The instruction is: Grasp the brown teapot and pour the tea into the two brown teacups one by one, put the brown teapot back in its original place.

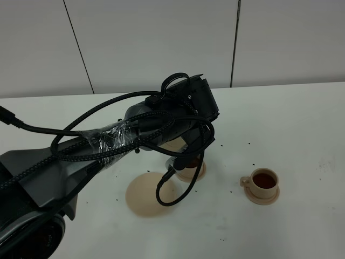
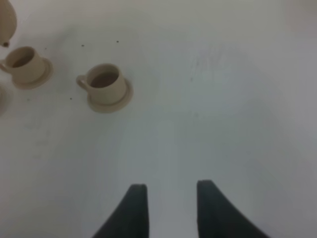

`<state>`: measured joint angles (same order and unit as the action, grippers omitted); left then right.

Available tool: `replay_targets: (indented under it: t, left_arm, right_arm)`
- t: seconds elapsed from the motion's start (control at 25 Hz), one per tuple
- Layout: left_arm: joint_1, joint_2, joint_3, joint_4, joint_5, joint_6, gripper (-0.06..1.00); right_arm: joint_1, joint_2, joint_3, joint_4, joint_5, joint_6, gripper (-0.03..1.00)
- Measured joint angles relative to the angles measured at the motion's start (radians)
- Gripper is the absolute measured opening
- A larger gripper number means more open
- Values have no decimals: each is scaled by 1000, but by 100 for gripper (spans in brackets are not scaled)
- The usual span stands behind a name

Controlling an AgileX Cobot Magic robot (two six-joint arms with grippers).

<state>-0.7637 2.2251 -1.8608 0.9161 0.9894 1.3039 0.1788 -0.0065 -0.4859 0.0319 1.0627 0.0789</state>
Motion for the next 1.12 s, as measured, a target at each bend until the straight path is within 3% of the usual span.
replay_targets:
  t: [0.48, 0.84, 1.12]
  left_arm:
    - [0, 0, 0, -23, 9, -37, 17]
    - [0, 0, 0, -68, 107, -81, 17]
    - [-1, 0, 0, -75, 127, -176, 17]
  right_arm:
    - [0, 0, 0, 0, 0, 0, 24]
    - [0, 0, 0, 0, 0, 0, 24]
    - [0, 0, 0, 0, 0, 0, 24]
